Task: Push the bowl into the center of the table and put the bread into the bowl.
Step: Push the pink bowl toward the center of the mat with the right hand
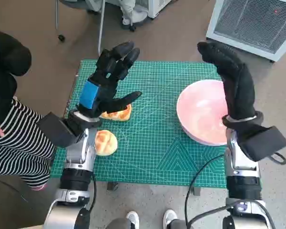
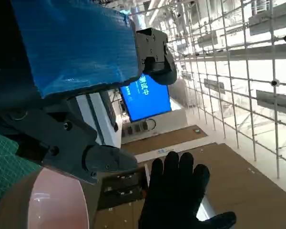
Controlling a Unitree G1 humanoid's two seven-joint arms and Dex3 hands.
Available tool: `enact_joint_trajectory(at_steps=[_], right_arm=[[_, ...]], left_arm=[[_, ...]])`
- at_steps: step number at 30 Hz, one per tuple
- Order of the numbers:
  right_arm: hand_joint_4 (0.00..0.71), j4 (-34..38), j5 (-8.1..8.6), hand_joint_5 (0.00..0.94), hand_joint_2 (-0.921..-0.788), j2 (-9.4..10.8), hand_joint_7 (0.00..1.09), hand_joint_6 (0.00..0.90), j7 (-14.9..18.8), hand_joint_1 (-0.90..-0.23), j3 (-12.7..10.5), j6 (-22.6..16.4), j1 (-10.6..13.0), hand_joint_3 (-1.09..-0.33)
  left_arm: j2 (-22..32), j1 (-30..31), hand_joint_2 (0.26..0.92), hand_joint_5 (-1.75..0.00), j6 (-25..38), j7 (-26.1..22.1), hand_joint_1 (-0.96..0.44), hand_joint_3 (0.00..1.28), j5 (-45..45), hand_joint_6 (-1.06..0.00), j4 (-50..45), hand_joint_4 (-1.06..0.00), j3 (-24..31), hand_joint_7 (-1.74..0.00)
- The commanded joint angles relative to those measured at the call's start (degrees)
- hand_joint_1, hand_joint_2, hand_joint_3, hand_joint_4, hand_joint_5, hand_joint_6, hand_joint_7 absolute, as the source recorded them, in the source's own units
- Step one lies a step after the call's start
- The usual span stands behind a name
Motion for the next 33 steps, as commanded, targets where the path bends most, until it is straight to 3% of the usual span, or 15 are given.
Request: enact_joint_trajectory(at_steps=[1, 33], right_arm=[[0.167, 0.0, 0.00, 0.000, -0.921, -0.1, 0.53, -0.001, 0.2, -0.753, 0.2, 1.0, 1.2, -0.749], [0.168, 0.5, -0.40, 0.000, -0.921, -0.1, 0.53, -0.001, -0.1, -0.745, 0.1, 0.4, 1.5, -0.749]], left_arm=[[0.5, -0.5, 0.816, -0.12, -0.2, -0.3, -0.19, 0.34, 0.0, 0.00, 0.0, -0.21, -0.1, -0.71], [0.8, -1.2, 0.815, -0.12, 0.5, -0.8, -0.18, 0.35, -0.6, 0.00, -0.2, -0.21, 0.2, -0.71]])
